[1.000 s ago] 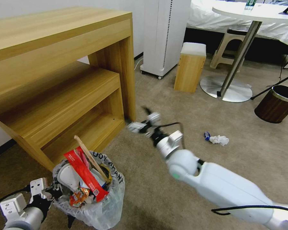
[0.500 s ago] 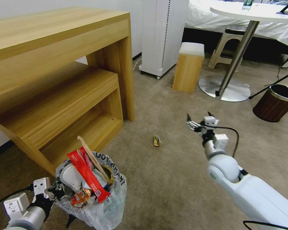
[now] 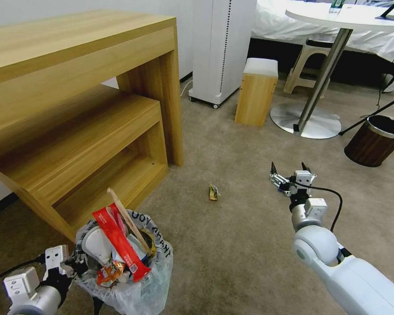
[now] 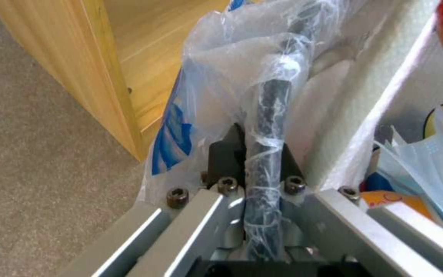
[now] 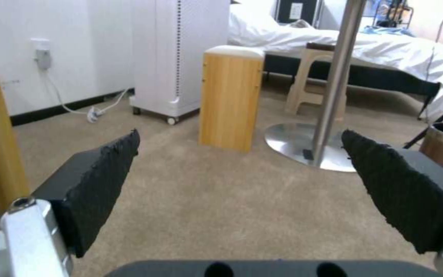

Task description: Pick up the trash bin and place the garbage on the floor into it.

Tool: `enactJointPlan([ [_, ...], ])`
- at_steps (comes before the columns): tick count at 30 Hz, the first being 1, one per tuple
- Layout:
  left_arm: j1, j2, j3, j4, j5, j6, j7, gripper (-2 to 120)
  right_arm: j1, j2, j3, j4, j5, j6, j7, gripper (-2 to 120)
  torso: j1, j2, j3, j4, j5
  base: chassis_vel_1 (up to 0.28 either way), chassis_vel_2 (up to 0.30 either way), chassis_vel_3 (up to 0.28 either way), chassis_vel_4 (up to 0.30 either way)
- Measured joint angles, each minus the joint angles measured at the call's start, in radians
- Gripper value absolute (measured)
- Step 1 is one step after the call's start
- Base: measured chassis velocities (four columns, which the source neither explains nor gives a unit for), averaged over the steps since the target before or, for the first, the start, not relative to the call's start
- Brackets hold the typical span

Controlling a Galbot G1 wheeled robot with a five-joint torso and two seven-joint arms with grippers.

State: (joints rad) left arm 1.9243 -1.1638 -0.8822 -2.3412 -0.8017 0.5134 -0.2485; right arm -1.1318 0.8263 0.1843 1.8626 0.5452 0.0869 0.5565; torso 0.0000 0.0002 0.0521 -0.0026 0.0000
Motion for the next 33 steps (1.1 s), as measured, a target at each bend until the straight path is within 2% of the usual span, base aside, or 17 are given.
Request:
enactJointPlan([
  [11, 0.002, -0.007, 0.009, 0.002, 0.014, -0.01, 0.01, 0, -0.072, 0.008, 0.05, 0.004, -0.039, 0.046, -0.012, 100, 0.0, 0.0, 0.0, -0.0003, 0.0, -0.008, -0.007, -0.011, -0.008],
  [33, 0.008, -0.014, 0.004, -0.007, 0.015, -0.015, 0.012, 0, -0.071, 0.019, 0.052, -0.002, -0.057, 0.063, -0.028, 100, 0.0, 0.0, 0.0, -0.0002, 0.0, -0.029, -0.022, -0.026, -0.026],
])
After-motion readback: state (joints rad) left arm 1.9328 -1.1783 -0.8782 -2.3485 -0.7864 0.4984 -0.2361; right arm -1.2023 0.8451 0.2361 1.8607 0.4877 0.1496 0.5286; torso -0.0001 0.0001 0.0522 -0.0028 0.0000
